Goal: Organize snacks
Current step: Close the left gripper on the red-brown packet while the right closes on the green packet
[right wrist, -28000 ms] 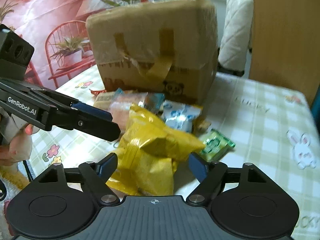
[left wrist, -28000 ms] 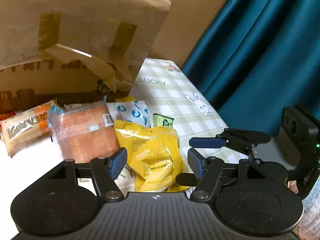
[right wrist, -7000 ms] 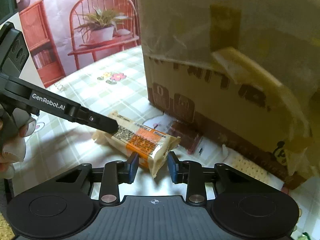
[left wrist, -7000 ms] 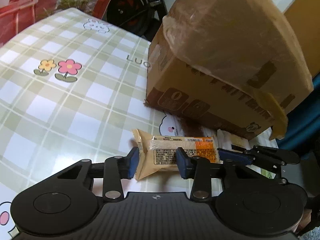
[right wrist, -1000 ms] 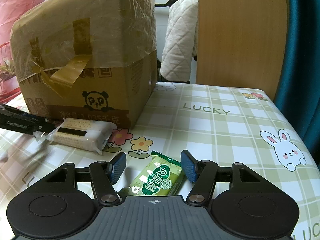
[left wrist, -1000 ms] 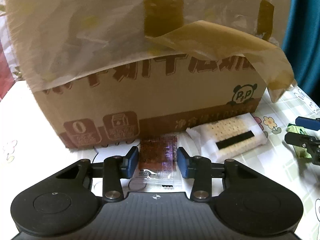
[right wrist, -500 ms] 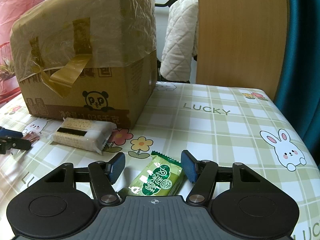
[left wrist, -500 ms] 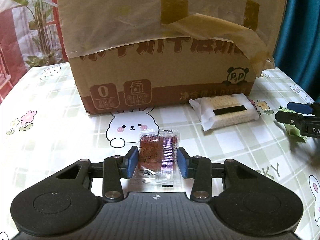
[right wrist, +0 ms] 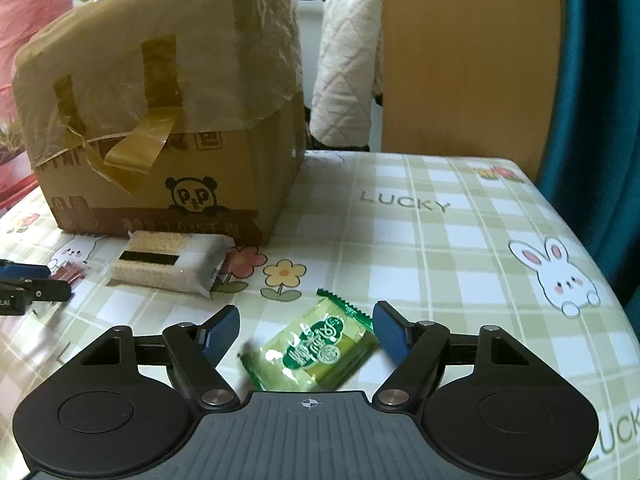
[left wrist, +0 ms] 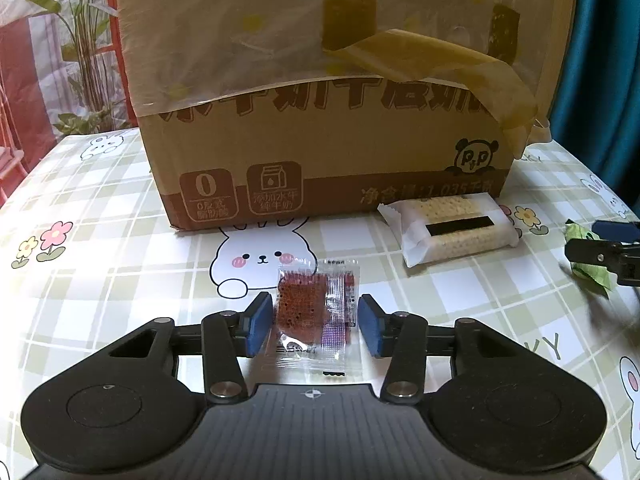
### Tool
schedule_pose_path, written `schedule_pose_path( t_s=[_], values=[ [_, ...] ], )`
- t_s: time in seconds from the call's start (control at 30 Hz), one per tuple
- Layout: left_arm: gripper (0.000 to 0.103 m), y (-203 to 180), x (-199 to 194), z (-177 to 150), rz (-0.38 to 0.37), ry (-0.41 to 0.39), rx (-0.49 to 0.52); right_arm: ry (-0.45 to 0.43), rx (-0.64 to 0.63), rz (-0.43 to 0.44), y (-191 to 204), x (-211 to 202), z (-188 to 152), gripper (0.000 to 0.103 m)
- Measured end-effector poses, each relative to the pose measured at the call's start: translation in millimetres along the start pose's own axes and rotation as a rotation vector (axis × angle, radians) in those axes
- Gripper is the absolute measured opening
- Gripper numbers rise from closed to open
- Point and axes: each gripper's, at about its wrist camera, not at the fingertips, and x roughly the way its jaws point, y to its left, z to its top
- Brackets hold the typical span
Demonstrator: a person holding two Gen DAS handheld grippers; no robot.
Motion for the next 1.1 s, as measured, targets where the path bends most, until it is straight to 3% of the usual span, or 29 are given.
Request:
schedule_pose_path(
  t_s=[0.3,0.4,0.57,0.67,0.83,0.97,1.1],
  values=[
    [0.054,0.1,8.8,7.1,0.0,-0.003,0.004,0.023,0.064,-0.043,1.1,-6.7,-0.3,0.07],
    [0.046,3.4,6.5,5.9,-0.002,-0.004,-0.009,0.037,0.084,-0.058,2.3,-7.4,-0.5,0.07],
    [0.042,6.0,-0.9,-1.5,-0.018,-0.013,-0.006,0.068,0.163,-0.086,-1.4,-4.7,-0.6,0.07],
    [0.04,9.1,-4.5,-3.4,-0.029,-0.017,-0.022,0.078,0.145,-0.082,3.7,-0.9,1.6,0.07],
    [0.04,17.4,-9.0,-3.7,-0.029,-0.02,-0.055,0.085,0.101,-0.065,14.4,10.0,9.5,0.061],
    [0.04,24.7,-13.8,-5.9,-0.024,-0.029,-0.072,0.091,0.029,-0.057,28.3,16.5,13.4,0.047],
    [0.04,29.1,-18.4,-6.3,-0.018,-0.037,-0.084,0.096,-0.005,-0.061,34.2,16.3,12.5,0.045]
  ],
)
